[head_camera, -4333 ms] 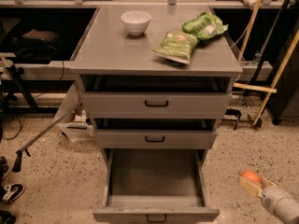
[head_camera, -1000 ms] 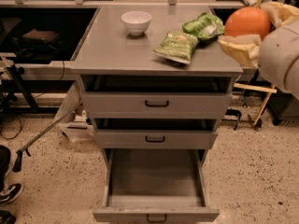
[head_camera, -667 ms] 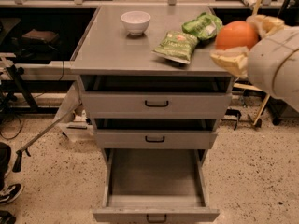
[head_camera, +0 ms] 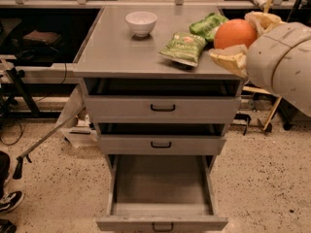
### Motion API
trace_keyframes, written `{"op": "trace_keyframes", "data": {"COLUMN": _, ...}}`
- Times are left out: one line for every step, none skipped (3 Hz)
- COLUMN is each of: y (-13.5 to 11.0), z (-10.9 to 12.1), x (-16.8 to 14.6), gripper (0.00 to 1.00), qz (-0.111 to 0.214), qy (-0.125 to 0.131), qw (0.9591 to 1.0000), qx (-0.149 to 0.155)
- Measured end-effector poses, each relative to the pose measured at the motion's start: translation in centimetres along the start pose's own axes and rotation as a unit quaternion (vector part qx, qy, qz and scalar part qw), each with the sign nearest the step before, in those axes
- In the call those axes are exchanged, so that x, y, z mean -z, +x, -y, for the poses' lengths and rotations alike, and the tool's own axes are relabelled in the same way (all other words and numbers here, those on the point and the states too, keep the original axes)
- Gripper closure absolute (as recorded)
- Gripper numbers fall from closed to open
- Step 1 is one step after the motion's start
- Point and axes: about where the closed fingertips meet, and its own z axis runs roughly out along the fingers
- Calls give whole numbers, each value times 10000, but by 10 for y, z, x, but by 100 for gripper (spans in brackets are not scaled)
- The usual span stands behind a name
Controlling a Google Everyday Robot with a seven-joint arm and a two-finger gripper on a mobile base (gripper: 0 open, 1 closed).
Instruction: Pick orange from bottom drawer and place on counter
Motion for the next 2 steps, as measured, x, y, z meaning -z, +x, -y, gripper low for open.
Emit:
{"op": "trace_keyframes", "data": {"y": -4, "z": 3, "x": -16, "gripper": 100, "qz": 155, "qy": -94, "qw": 9998, "qx": 71}}
{"op": "trace_keyframes", "data": {"y": 11, "z": 36, "x": -55, "gripper": 100, "qz": 239, "qy": -187, "qw": 9995, "qx": 103}}
